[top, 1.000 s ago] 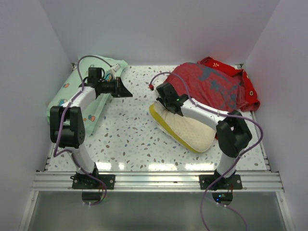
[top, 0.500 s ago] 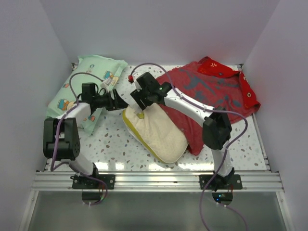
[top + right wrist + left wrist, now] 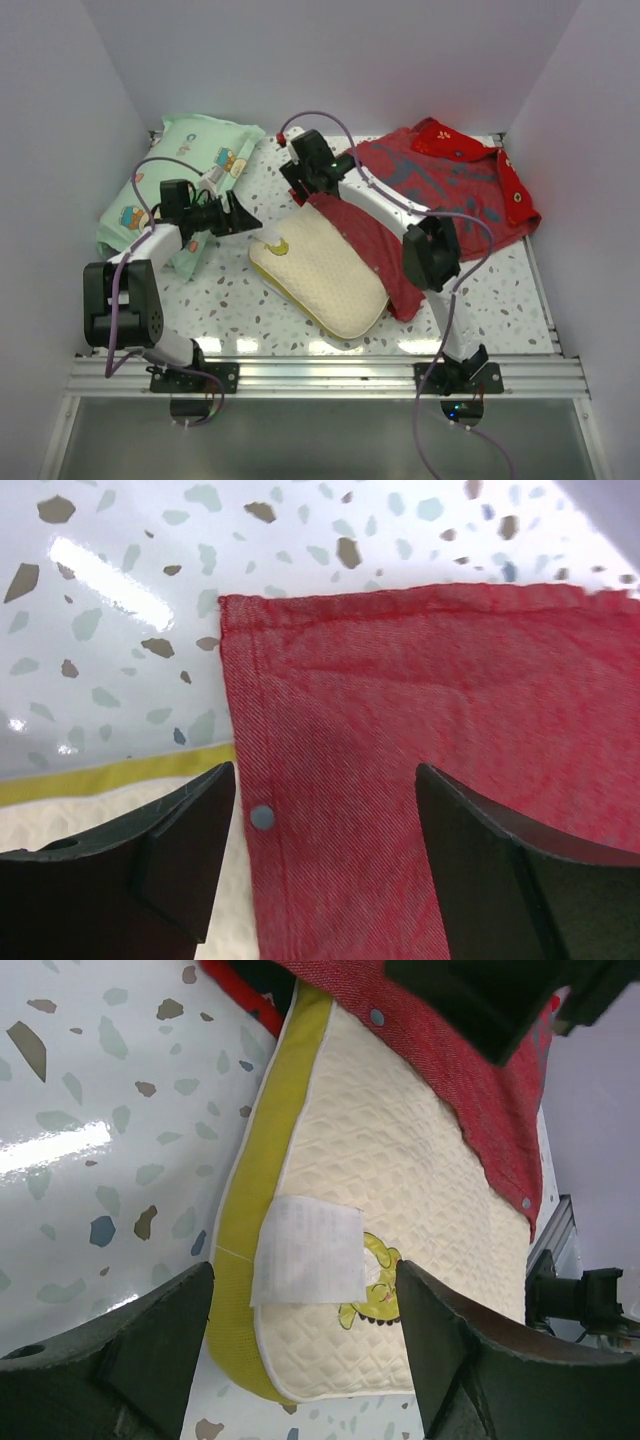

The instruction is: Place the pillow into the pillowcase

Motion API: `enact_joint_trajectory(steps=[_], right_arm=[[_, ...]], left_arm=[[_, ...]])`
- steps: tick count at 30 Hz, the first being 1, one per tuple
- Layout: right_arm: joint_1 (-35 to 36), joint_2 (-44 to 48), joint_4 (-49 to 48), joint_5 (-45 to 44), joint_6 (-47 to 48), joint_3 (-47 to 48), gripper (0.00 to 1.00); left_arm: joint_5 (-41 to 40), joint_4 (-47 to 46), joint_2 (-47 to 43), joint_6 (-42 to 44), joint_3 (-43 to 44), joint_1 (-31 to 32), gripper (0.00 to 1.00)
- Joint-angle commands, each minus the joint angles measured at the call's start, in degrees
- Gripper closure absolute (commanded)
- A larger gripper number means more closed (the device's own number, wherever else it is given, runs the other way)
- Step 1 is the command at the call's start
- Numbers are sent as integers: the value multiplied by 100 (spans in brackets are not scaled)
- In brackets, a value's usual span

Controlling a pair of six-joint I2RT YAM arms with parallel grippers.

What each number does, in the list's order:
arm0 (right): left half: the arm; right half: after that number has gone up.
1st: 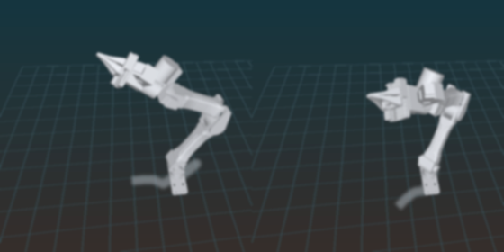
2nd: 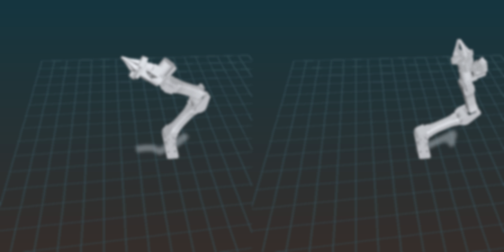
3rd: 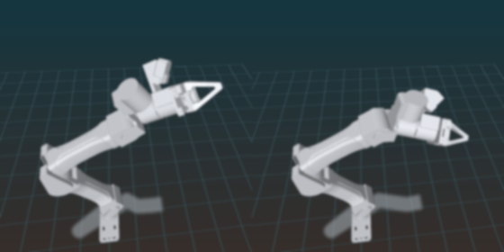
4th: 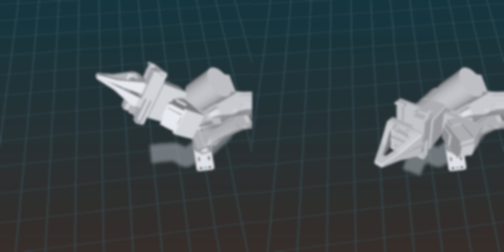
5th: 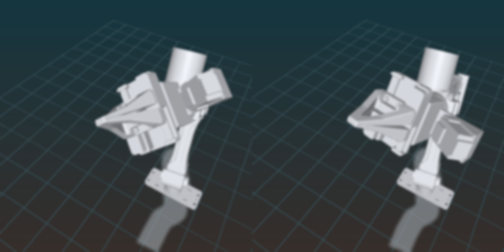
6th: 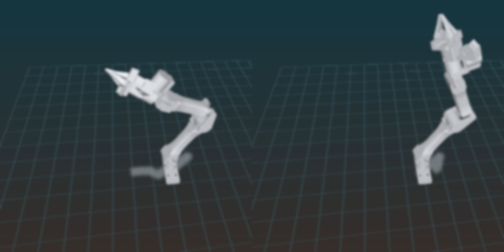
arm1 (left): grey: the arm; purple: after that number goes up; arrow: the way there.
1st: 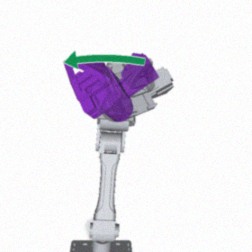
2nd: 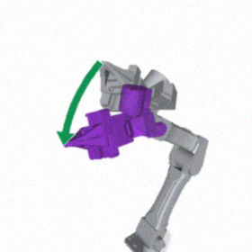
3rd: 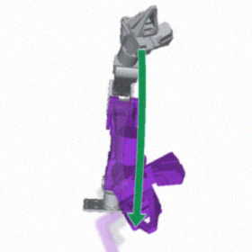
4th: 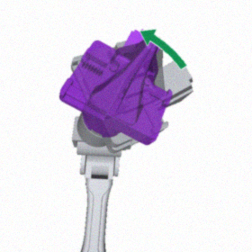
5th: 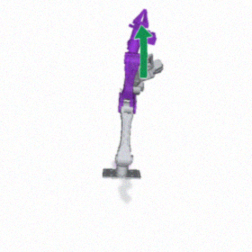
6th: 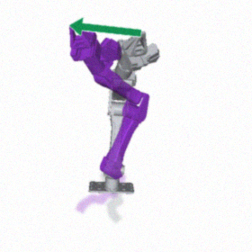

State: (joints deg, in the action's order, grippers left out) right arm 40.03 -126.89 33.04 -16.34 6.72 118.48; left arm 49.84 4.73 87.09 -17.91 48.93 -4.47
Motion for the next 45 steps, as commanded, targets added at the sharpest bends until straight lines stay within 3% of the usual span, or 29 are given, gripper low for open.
enact_joint_trajectory(steps=[1,4,8,9,10,11,14,21,22,24,25,28,30,32,35,38,39,40,44,45], right_arm=[[40,-511,-298,157,128,665,17],[40,-1056,-166,420,145,1263,8],[49,-1399,-306,544,382,1231,6],[40,-1496,-298,535,409,1231,6],[40,-1636,-298,492,444,1231,7],[22,-1707,-307,413,505,1222,9],[-21,-1882,-377,429,567,1195,15],[-22,-2182,-412,763,611,1389,80],[-13,-2173,-386,781,576,1415,100],[-13,-1999,-194,938,401,1468,100],[-13,-1841,-149,1235,217,1442,100],[-22,-1112,-87,1834,-300,1336,100],[-4,-577,-87,2046,-530,1301,100],[48,-250,-69,2275,-828,1213,100],[180,348,-43,2468,-1172,950,100],[443,910,-95,2688,-1699,625,100],[688,1042,-96,2688,-1761,555,100],[812,1122,-70,2688,-1919,510,100],[1339,1193,-148,2855,-2368,370,100],[1480,1149,-157,2847,-2325,395,100]], left_arm=[[-71,-148,-43,270,-50,-10,22],[-45,-105,-69,253,-173,-10,22],[-10,-95,-174,165,-436,-10,21],[16,-113,-218,87,-489,-10,10],[43,-139,-227,51,-542,-10,8],[60,-157,-245,25,-638,-1,0],[96,-236,-263,-124,-919,42,0],[-106,-1104,148,-756,-1140,798,0],[-141,-1358,255,-845,-1105,912,0],[-361,-1614,657,-1151,-1008,1141,0],[-388,-2077,826,-1310,-991,1159,3],[7,-3073,1502,-1715,-632,1238,34],[200,-3441,1757,-1855,-464,1291,73],[524,-4364,1855,-2101,-244,1317,92],[807,-5200,1926,-2619,89,1378,100],[1009,-7024,2092,-4058,56,1405,100],[1001,-8152,2284,-5080,38,1422,100],[975,-8642,2382,-5569,-14,1440,100],[948,-8866,2243,-6021,-85,1581,100],[1035,-9354,2234,-6405,-120,1581,100]])
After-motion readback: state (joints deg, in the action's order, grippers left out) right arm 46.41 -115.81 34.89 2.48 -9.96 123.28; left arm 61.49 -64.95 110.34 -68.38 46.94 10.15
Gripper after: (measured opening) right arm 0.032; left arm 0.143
